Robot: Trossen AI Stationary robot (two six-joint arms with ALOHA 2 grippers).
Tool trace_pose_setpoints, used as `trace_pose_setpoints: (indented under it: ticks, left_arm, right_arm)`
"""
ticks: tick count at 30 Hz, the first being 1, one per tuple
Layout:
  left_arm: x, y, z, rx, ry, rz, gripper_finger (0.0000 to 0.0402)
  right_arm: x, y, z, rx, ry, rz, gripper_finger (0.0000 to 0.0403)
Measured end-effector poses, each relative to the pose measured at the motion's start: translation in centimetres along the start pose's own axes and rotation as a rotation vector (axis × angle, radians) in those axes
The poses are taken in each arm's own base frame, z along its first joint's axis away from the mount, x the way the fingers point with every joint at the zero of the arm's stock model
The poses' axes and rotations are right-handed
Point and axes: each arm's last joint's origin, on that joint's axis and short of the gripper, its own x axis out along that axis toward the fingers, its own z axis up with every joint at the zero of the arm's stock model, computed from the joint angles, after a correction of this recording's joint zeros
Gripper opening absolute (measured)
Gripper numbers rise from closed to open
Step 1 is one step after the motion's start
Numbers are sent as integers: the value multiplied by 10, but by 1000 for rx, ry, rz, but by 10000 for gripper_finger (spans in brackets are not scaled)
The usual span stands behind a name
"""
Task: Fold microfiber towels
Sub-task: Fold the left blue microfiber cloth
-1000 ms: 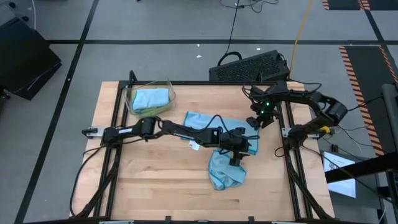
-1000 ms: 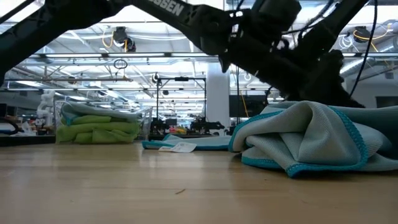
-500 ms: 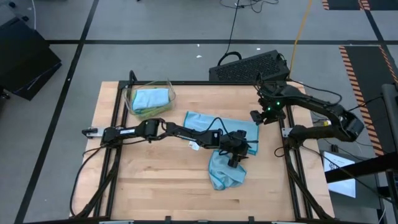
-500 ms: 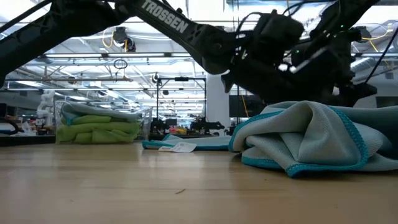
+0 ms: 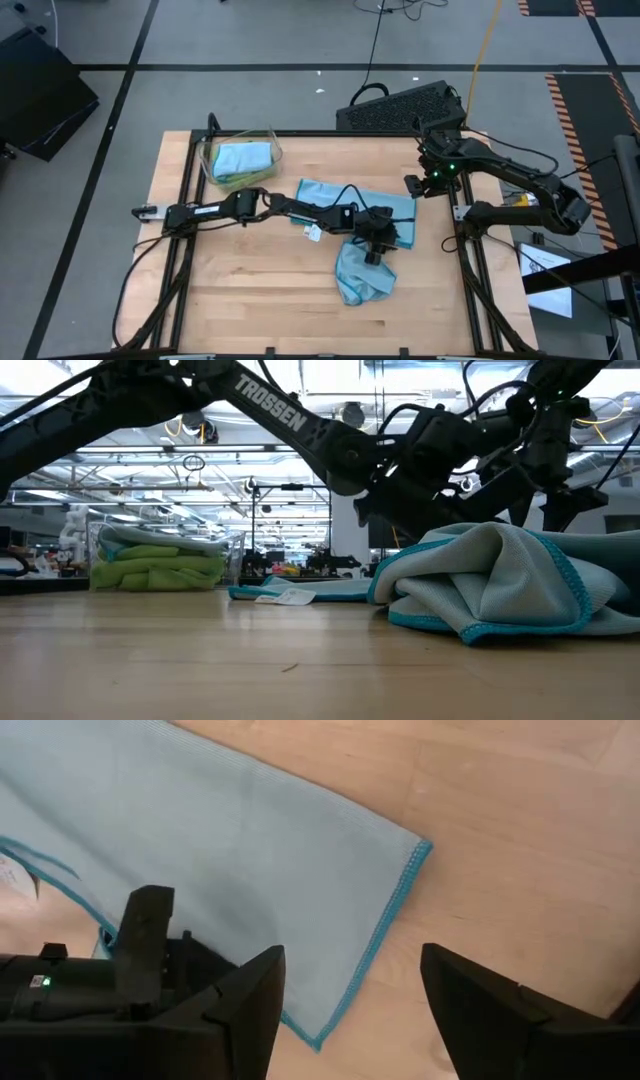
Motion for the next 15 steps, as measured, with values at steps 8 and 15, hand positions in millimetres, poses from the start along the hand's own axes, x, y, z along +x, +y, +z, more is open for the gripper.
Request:
trace_pose_setpoints:
  ticks: [8, 15]
  left_arm:
    - [-8, 3, 4, -100, 44, 26, 13]
    - [-40, 7, 23, -151, 203, 88, 5]
  right_arm:
    - [1, 3, -3, -116, 10, 2, 228]
    - [-4, 11, -16, -271, -19, 30, 228]
